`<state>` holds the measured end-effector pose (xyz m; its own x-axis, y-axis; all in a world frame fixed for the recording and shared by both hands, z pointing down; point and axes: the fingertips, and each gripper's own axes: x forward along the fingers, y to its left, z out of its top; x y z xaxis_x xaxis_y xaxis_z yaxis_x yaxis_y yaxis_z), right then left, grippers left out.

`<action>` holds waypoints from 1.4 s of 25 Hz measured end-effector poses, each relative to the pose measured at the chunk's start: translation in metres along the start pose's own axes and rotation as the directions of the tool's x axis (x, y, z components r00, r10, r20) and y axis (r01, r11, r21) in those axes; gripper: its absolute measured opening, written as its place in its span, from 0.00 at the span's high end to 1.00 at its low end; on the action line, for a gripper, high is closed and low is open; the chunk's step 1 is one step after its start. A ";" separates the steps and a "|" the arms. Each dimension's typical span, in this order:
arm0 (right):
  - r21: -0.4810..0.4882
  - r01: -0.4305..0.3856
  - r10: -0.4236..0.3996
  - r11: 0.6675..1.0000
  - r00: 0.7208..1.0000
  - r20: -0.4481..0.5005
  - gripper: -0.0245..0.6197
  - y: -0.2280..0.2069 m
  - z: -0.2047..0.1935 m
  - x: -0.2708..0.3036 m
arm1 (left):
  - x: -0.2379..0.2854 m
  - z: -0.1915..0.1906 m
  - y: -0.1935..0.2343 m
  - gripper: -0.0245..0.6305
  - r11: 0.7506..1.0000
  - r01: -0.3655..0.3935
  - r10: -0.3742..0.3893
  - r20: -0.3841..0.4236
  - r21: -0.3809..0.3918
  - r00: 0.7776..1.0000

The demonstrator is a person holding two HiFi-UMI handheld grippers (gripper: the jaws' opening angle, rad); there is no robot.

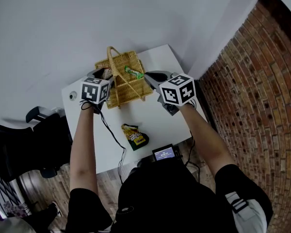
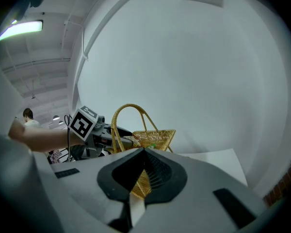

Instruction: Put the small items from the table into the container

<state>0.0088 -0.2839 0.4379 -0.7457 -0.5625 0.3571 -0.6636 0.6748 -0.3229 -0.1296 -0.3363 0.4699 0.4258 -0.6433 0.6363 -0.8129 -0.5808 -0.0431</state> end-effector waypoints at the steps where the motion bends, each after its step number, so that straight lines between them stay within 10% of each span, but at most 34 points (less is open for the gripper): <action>1: 0.000 0.000 0.000 1.000 1.000 0.001 0.95 0.000 0.000 0.000 | -0.001 0.000 0.000 0.57 1.000 0.002 -0.002 0.004 -0.002 1.000; 35: -0.029 -0.016 0.016 0.999 1.000 0.013 0.95 0.029 0.004 -0.006 | -0.062 0.019 0.016 0.47 0.987 -0.002 0.045 0.262 -0.163 0.964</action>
<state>-0.0060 -0.2633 0.4229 -0.7570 -0.5577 0.3404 -0.6498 0.6973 -0.3027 -0.1621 -0.3152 0.4148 0.4778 -0.7773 0.4094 -0.8677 -0.4902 0.0819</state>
